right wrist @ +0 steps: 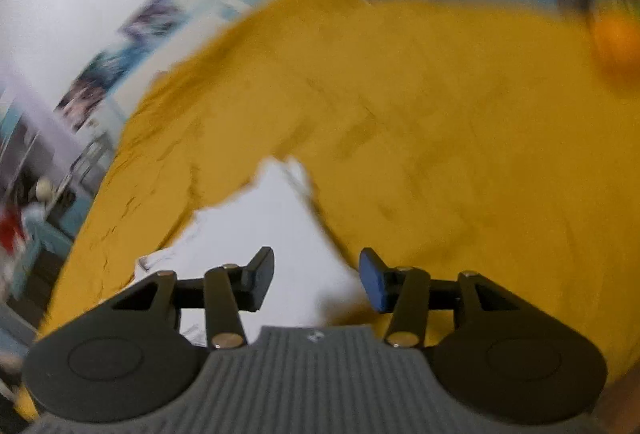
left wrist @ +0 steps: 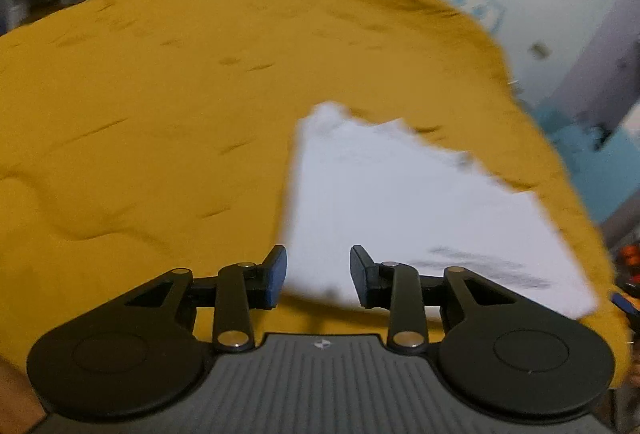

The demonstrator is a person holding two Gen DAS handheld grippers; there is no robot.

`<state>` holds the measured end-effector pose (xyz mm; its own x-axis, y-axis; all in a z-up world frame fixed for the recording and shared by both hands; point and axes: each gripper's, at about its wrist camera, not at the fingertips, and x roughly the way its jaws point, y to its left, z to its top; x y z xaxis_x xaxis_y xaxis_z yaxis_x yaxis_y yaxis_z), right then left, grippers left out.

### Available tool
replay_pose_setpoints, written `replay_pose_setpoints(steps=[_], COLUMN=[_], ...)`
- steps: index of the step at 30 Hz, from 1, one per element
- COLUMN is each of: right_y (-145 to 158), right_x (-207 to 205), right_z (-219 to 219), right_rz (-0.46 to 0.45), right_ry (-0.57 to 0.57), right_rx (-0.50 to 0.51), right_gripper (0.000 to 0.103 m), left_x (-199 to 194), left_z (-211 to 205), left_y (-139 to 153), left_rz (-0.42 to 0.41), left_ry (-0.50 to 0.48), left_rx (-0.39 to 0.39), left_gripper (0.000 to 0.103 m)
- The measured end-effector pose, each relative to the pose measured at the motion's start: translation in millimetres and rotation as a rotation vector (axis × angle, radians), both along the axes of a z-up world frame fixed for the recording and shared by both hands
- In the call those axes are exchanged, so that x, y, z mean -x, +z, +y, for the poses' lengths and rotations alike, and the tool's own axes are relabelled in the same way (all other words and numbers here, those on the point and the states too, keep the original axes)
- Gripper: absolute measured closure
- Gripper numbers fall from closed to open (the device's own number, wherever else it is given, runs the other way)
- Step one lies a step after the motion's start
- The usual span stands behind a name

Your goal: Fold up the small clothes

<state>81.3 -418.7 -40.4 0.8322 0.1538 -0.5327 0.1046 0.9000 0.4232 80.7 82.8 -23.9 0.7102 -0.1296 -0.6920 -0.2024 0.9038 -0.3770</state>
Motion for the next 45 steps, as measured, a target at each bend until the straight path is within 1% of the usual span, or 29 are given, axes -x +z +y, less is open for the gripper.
replay_pose_setpoints(steps=[2, 3, 4, 5, 7, 8, 9, 10, 12, 13, 14, 15, 17, 18, 20, 21, 22, 23, 24, 25, 26, 27, 29, 32, 40, 43, 45], right_y=[10, 11, 10, 6, -4, -11, -17, -26, -41, -48, -55, -63, -70, -72, -72, -73, -73, -74, -74, -73, -75, -76, -75, -76, -76, -75, -75], right_x=[4, 4, 4, 4, 4, 4, 3, 2, 1, 0, -1, 0, -3, -1, -12, -5, -7, -11, -11, -12, -11, -11, -10, -10, -15, -13, -13], right_z=[40, 67, 88, 111, 150, 168, 181, 194, 208, 210, 210, 197, 176, 162, 144, 127, 108, 91, 72, 60, 49, 41, 38, 37, 44, 47, 47], right_rz=[-0.06, -0.075, -0.078, -0.082, -0.082, -0.08, -0.077, -0.075, -0.049, -0.042, -0.025, -0.006, 0.019, 0.021, 0.028, 0.034, 0.045, 0.052, 0.063, 0.07, 0.079, 0.088, 0.101, 0.103, 0.108, 0.109, 0.108], right_ry=[0.118, 0.189, 0.233, 0.281, 0.346, 0.365, 0.375, 0.379, 0.381, 0.384, 0.389, 0.387, 0.364, 0.341, 0.291, 0.261, 0.224, 0.193, 0.152, 0.135, 0.124, 0.118, 0.085, 0.081, 0.076, 0.074, 0.074], right_rx=[0.051, 0.073, 0.084, 0.096, 0.136, 0.174, 0.208, 0.267, 0.376, 0.407, 0.431, 0.442, 0.44, 0.446, 0.475, 0.477, 0.459, 0.42, 0.38, 0.349, 0.318, 0.283, 0.277, 0.267, 0.287, 0.286, 0.29], right_gripper=[0.058, 0.058, 0.058, 0.058, 0.059, 0.06, 0.061, 0.062, 0.064, 0.064, 0.065, 0.065, 0.065, 0.065, 0.065, 0.065, 0.065, 0.076, 0.08, 0.097, 0.103, 0.103, 0.103, 0.103, 0.103, 0.103, 0.103], left_x=[-9, -16, -24, -29, -47, -53, -60, -56, -58, -58, -51, -48, -39, -36, -29, -25, -20, -17, -15, -13, -11, -10, -6, -1, 10, 16, 21], left_z=[-23, -37, -53, -64, -90, -100, -111, -118, -126, -127, -125, -123, -117, -114, -110, -106, -103, -99, -96, -94, -92, -90, -83, -77, -58, -51, -47], left_y=[4, 3, 1, -4, -16, -21, -28, -39, -54, -61, -68, -71, -74, -73, -70, -67, -64, -65, -64, -63, -62, -62, -62, -62, -62, -63, -64], left_rz=[-0.052, -0.07, -0.088, -0.098, -0.087, -0.087, -0.08, -0.062, -0.008, 0.005, 0.009, 0.009, 0.003, 0.001, -0.004, -0.008, -0.008, -0.009, -0.009, -0.008, -0.006, -0.001, -0.003, -0.001, 0.008, 0.013, 0.022], left_ry=[-0.057, -0.084, -0.108, -0.121, -0.137, -0.142, -0.143, -0.144, -0.13, -0.134, -0.143, -0.152, -0.155, -0.152, -0.139, -0.133, -0.133, -0.134, -0.129, -0.125, -0.116, -0.104, -0.1, -0.105, -0.092, -0.082, -0.067], left_rx=[0.046, 0.064, 0.079, 0.094, 0.13, 0.126, 0.104, 0.08, 0.017, -0.003, -0.02, -0.024, -0.018, -0.016, -0.032, -0.035, -0.029, -0.022, -0.025, -0.039, -0.058, -0.075, -0.065, -0.098, -0.051, -0.053, -0.07], left_gripper=[0.053, 0.053, 0.053, 0.053, 0.053, 0.053, 0.053, 0.053, 0.054, 0.054, 0.056, 0.056, 0.057, 0.058, 0.06, 0.065, 0.066, 0.068, 0.073, 0.073, 0.073, 0.073, 0.073, 0.073, 0.075, 0.075, 0.075])
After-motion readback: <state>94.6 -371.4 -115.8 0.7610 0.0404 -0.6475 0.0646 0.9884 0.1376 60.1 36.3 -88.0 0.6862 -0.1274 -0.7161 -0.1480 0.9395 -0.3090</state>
